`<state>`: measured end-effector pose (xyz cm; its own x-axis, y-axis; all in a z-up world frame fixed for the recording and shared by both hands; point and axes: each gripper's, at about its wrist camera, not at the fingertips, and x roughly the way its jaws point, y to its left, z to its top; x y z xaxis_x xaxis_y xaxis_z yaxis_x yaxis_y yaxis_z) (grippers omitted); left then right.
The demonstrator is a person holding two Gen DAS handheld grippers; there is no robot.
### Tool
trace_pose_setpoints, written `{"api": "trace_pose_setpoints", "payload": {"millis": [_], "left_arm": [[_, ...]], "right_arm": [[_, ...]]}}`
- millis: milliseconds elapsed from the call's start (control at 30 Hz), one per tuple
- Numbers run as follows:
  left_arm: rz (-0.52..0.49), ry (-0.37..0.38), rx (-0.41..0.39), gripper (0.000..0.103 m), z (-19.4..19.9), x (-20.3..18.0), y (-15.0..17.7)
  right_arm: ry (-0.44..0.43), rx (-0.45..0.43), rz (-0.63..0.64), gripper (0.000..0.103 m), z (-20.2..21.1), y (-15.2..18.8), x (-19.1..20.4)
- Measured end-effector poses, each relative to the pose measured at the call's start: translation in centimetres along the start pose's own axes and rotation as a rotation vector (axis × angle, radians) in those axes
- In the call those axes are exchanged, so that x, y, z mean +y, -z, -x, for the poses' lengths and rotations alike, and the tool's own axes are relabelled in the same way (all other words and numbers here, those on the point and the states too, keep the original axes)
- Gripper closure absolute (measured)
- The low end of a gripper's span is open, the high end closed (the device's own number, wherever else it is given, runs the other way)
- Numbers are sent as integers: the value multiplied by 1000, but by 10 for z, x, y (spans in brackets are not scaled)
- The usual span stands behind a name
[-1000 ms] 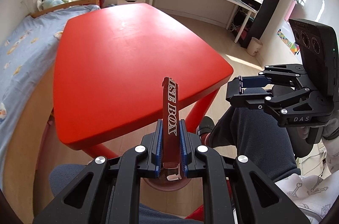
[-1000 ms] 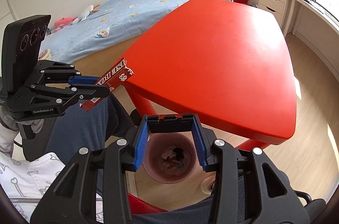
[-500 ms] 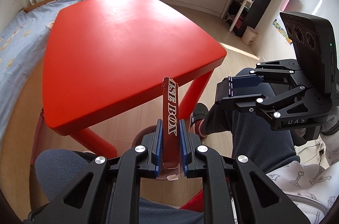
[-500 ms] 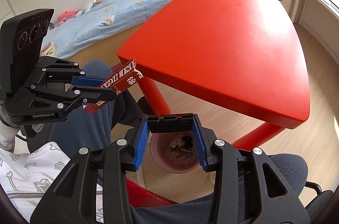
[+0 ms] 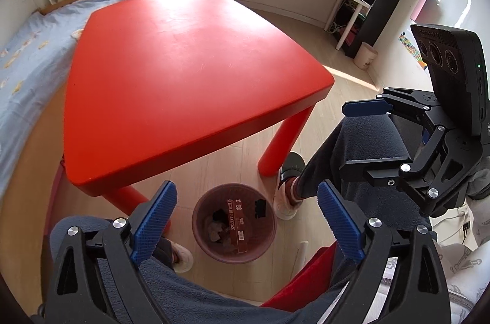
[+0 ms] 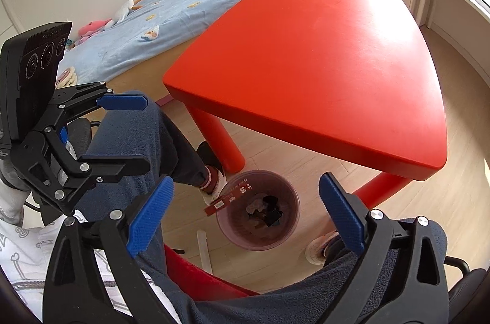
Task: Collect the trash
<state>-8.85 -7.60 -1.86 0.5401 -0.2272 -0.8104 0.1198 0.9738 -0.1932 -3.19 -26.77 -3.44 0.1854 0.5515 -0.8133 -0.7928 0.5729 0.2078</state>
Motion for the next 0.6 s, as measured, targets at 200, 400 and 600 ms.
{"api": "trace_pose_setpoints", "payload": {"millis": [200, 400, 600], "left_arm": [[21, -16, 0, 8, 1, 5, 0], [38, -24, -3, 8, 1, 9, -1], [42, -32, -19, 8, 4, 10, -6]], "right_arm": [[7, 8, -14, 4, -3, 2, -4], [3, 5, -19, 3, -3, 2, -5], [12, -14, -25, 3, 1, -4, -7]]}}
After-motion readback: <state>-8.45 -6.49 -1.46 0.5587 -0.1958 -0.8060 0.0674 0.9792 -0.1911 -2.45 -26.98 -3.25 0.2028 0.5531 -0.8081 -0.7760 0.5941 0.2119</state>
